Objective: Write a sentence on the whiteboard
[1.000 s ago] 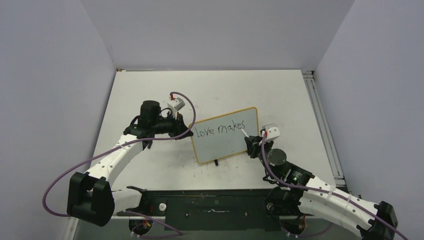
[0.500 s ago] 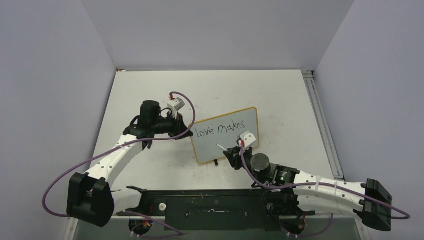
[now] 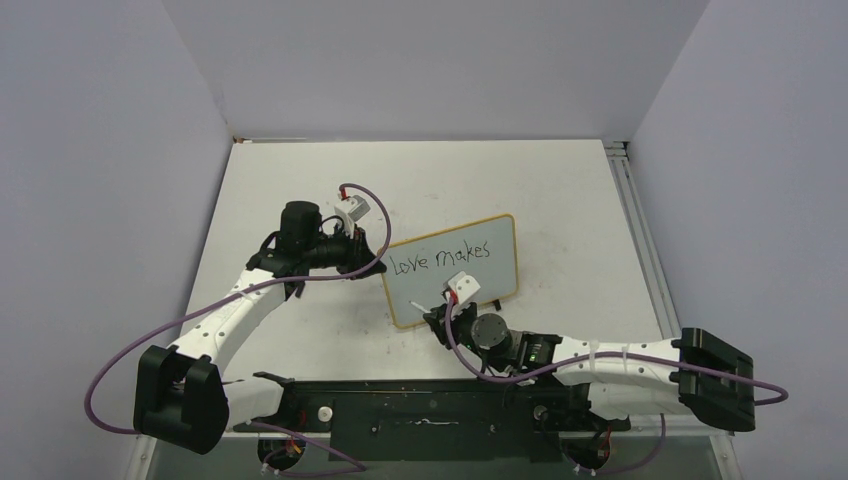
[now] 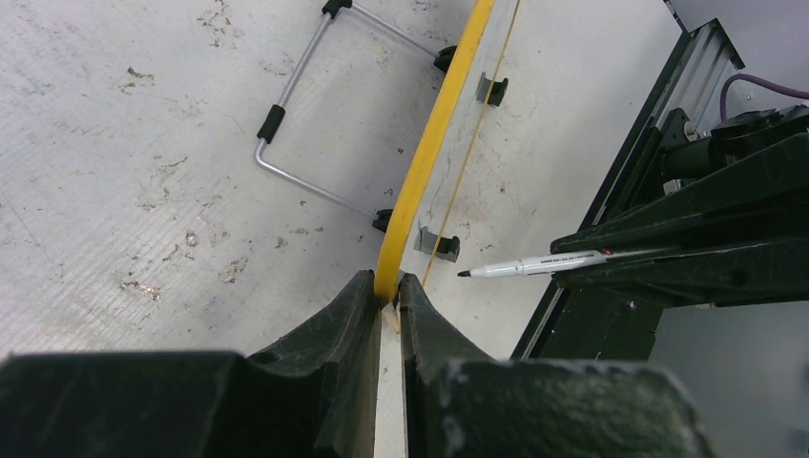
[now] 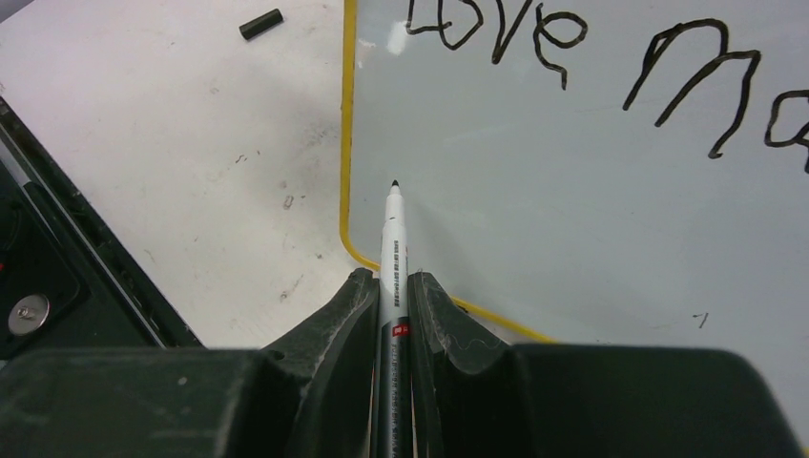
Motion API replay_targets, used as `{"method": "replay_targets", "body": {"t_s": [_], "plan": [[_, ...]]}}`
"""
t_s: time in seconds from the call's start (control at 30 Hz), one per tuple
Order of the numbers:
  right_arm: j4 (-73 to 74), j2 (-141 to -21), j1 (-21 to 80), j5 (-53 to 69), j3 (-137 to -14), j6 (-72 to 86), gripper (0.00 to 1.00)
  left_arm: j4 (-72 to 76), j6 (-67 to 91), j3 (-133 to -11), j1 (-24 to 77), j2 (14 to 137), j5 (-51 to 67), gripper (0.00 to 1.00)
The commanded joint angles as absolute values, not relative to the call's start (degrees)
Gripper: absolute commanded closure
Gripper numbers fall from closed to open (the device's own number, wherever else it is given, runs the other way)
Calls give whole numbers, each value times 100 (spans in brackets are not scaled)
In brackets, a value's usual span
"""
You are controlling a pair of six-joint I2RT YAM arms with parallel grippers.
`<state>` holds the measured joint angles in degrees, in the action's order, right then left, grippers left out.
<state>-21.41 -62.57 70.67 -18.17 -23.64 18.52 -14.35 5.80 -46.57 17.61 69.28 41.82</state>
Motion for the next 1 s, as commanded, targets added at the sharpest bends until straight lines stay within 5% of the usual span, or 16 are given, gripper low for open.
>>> {"method": "replay_targets", "body": {"t_s": [0.0,0.97], "plan": [[-2860,-6456,7162,-1978,-2661,1767,95,-1441,606,-4878,1792,6849,4102,100],[-2655,-7146,7267,-2424,-2425,2398,95,-1433,598,-4888,1793,6900,4106,100]]}}
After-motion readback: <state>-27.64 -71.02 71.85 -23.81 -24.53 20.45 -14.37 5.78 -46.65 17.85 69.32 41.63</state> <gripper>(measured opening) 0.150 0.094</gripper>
